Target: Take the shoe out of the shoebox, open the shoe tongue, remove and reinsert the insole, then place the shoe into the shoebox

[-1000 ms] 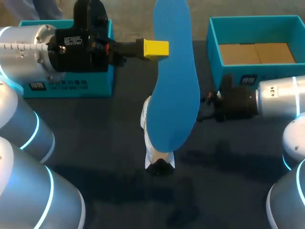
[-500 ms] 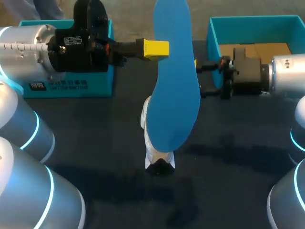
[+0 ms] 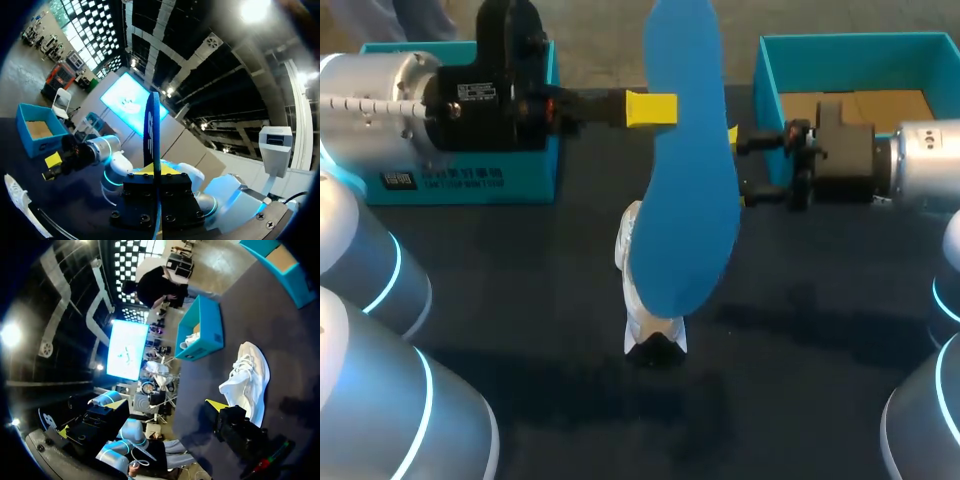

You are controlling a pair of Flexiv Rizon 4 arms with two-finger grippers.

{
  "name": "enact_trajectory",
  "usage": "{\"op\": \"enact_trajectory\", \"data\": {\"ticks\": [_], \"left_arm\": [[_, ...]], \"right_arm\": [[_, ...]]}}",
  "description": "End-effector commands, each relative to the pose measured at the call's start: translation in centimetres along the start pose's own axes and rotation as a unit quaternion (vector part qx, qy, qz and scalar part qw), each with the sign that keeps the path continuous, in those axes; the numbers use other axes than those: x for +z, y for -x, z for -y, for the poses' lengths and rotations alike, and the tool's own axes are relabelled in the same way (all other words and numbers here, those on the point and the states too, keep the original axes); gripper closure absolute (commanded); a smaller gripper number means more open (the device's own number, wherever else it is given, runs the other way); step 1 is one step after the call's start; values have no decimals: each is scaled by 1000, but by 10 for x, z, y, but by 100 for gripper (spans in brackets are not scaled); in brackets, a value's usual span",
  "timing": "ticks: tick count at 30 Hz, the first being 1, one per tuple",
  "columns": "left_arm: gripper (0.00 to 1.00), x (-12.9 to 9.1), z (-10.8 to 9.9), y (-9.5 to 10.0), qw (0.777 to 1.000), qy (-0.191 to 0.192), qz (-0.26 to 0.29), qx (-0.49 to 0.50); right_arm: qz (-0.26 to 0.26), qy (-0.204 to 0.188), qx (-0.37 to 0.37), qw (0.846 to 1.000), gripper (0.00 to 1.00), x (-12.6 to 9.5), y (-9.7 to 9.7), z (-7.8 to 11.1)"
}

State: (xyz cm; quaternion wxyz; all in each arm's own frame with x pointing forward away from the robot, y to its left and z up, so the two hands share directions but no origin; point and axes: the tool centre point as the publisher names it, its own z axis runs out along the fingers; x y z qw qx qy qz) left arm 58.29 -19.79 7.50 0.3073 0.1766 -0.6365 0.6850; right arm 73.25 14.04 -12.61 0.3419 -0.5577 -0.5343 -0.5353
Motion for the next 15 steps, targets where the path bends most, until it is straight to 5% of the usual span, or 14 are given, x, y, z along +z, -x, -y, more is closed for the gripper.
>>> {"op": "enact_trajectory", "data": {"ticks": [1, 11, 15], "left_arm": [[100, -14, 2, 8, 998, 8, 2, 61], [100, -36, -4, 30, 968, 73, 4, 241], [100, -43, -6, 40, 937, 99, 31, 333]], "right_arm": [[12, -4, 4, 1000, 0, -11, -9, 1], [5, -29, 19, 999, 0, -16, -20, -11], [8, -29, 15, 999, 0, -19, -21, -17]]}}
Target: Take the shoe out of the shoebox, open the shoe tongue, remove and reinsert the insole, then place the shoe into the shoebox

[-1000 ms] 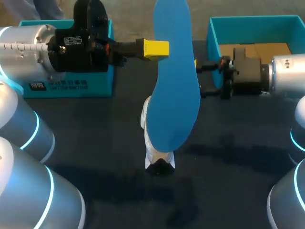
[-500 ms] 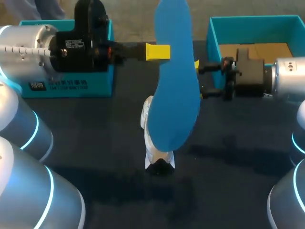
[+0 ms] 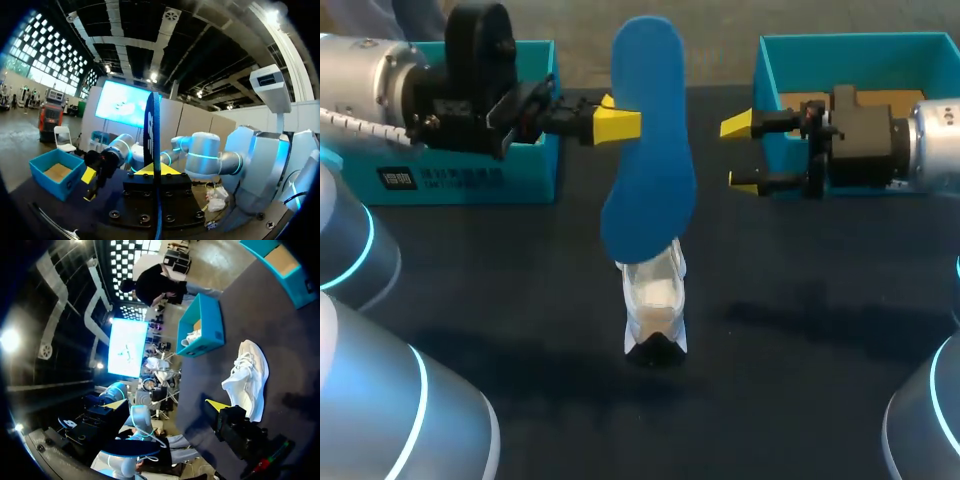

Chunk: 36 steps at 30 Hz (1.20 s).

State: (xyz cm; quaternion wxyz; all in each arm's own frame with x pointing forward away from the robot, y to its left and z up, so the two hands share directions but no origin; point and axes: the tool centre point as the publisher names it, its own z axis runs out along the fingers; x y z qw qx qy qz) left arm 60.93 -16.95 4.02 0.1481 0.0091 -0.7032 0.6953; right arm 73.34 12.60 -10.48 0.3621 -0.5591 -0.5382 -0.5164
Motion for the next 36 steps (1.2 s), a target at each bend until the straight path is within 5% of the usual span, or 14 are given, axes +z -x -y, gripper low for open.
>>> {"op": "enact_trajectory", "data": {"ticks": [1, 20, 24, 32, 36], "left_arm": [[100, -8, -2, 6, 992, 42, 31, 115], [100, -10, -5, 8, 989, 39, 47, 133], [100, -8, -12, 9, 978, 39, 24, 205], [100, -14, -29, 22, 901, 31, -4, 434], [100, -14, -37, 32, 804, 23, -23, 594]], "right_arm": [[3, -1, -2, 1000, 0, -3, -5, -10], [3, 12, 0, 1000, 0, -6, -5, -11], [-2, 13, 9, 1000, 0, -8, -6, -9], [7, 19, 21, 1000, 0, -12, -8, -10], [6, 19, 24, 1000, 0, -11, -6, -11]]}}
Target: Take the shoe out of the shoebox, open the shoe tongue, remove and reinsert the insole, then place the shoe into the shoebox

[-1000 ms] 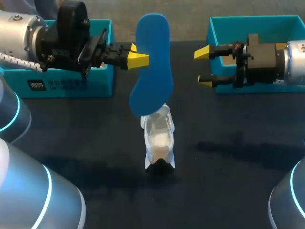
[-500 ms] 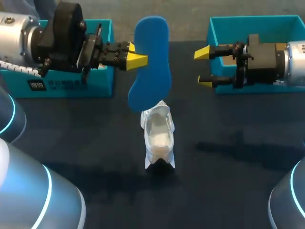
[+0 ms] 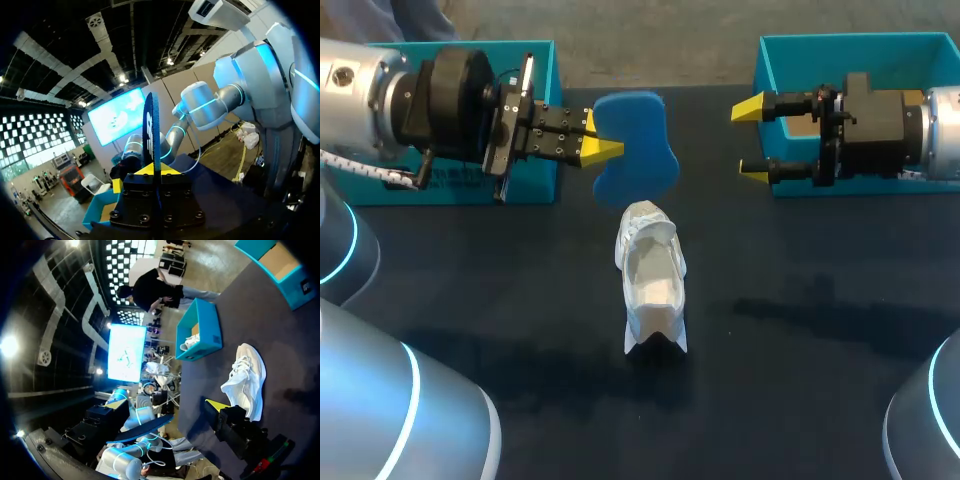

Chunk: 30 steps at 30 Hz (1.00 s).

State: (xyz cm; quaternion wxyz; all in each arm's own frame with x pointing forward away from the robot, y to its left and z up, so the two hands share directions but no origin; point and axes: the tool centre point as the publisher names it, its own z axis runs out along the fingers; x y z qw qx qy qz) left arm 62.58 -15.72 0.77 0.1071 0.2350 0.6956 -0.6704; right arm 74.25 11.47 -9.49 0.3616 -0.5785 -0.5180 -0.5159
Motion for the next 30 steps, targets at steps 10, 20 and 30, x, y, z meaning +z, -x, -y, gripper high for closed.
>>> {"op": "enact_trajectory", "data": {"ticks": [10, 20, 30], "left_arm": [[100, 1, -28, 12, 869, -39, 8, 493], [100, 1, -28, 12, 869, -39, 8, 493], [100, -4, -53, 3, 846, -20, -10, 532]], "right_arm": [[4, -6, 26, 1000, 0, 2, 4, 2], [5, -15, 27, 1000, 0, 5, 2, 0], [5, -9, 25, 1000, 0, 3, -1, -2]]}}
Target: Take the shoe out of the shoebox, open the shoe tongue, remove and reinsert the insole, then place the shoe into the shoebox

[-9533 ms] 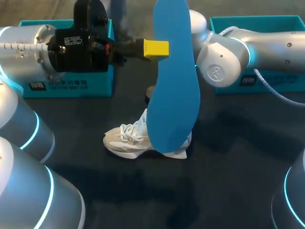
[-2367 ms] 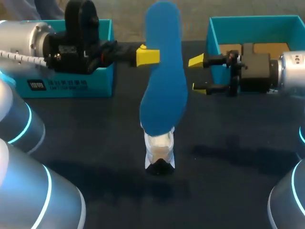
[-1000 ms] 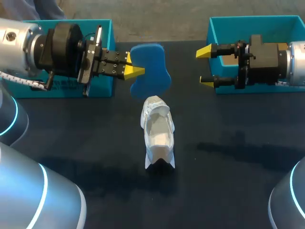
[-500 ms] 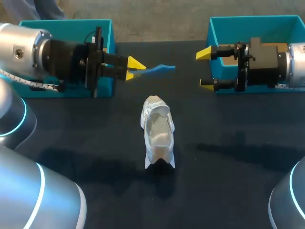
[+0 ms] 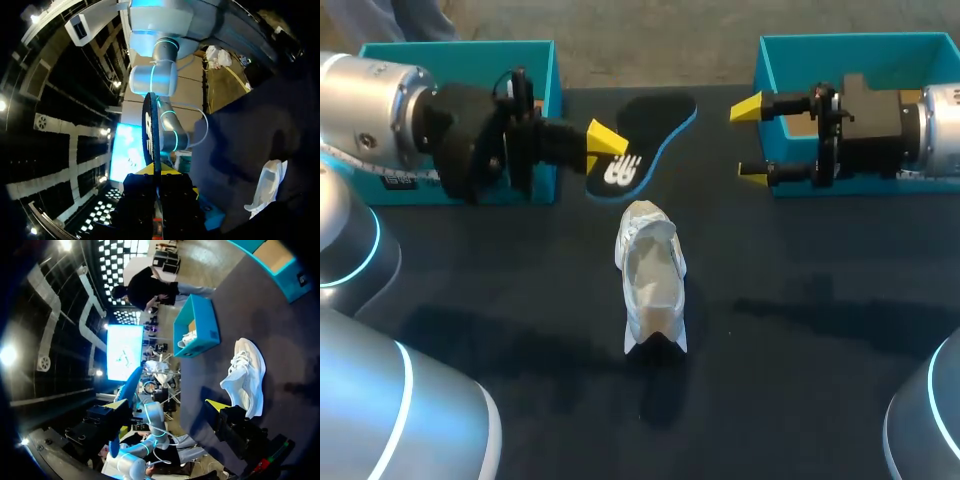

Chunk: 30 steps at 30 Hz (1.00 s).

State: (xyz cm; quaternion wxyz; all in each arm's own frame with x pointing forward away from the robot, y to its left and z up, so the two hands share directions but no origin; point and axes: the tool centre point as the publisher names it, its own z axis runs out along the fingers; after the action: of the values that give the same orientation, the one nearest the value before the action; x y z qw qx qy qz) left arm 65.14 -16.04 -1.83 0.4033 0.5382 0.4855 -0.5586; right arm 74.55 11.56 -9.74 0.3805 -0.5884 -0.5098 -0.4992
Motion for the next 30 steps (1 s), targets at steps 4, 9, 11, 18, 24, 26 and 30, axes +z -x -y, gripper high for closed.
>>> {"op": "enact_trajectory", "data": {"ticks": [4, 9, 11, 18, 24, 26, 30], "left_arm": [[100, -12, -7, -33, 996, 18, -17, 84], [100, -15, -14, -46, 993, 37, -29, 108], [100, -15, -17, -53, 991, 35, -40, 120], [100, -11, -31, -76, 989, 62, -44, 124], [100, 0, -38, -78, 986, 61, -45, 147], [100, 4, -41, -77, 986, 65, -43, 149], [100, 10, -44, -77, 986, 69, -41, 149]], "right_arm": [[6, 10, -2, 1000, 0, -1, -4, 0], [8, 13, -7, 1000, 0, 0, -8, -1], [6, 9, -11, 1000, 0, 4, -10, -1], [-1, -2, -14, 1000, 11, 17, -9, 3], [-16, -14, -4, 1000, 22, 31, -7, 6], [-21, -15, -3, 1000, 11, 35, -7, 7], [-25, -20, -1, 999, 11, 41, -9, 9]]}}
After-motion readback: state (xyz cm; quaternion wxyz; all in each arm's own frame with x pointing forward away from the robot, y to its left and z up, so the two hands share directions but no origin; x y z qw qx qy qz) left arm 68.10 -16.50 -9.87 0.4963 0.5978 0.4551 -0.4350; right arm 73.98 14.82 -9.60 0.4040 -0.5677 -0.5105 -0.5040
